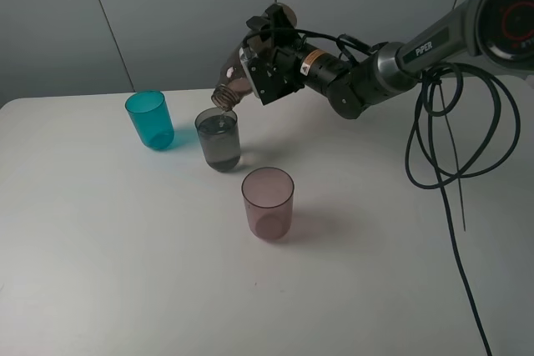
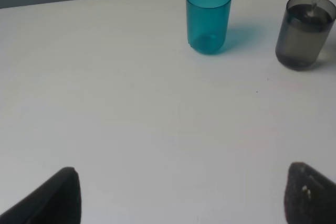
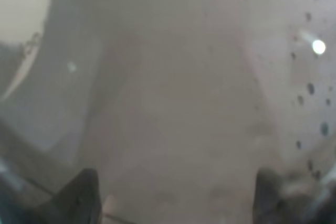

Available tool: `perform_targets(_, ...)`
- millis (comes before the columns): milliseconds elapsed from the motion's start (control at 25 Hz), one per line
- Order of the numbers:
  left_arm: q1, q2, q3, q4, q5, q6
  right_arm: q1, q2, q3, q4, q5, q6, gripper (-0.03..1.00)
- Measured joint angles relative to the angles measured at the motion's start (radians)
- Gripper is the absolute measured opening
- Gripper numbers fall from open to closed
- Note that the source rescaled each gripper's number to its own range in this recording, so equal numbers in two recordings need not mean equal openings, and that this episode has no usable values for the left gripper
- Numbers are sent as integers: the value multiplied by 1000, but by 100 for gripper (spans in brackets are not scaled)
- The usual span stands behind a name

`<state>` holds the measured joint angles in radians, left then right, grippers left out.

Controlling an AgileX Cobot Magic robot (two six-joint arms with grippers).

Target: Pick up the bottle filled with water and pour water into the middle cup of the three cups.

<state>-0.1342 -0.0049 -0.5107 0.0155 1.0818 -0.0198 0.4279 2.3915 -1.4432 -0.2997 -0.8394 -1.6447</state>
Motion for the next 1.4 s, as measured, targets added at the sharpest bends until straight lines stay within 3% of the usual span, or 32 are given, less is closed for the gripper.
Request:
perform_targets(720, 0, 0, 0, 0, 0, 0, 0, -2, 0, 0, -11, -31, 0)
perform_targets(1040, 0, 0, 0, 0, 0, 0, 1, -2, 0, 0, 7, 97, 0)
perform_targets(1400, 0, 0, 0, 0, 0, 0, 1, -2, -2, -2, 88, 349, 0)
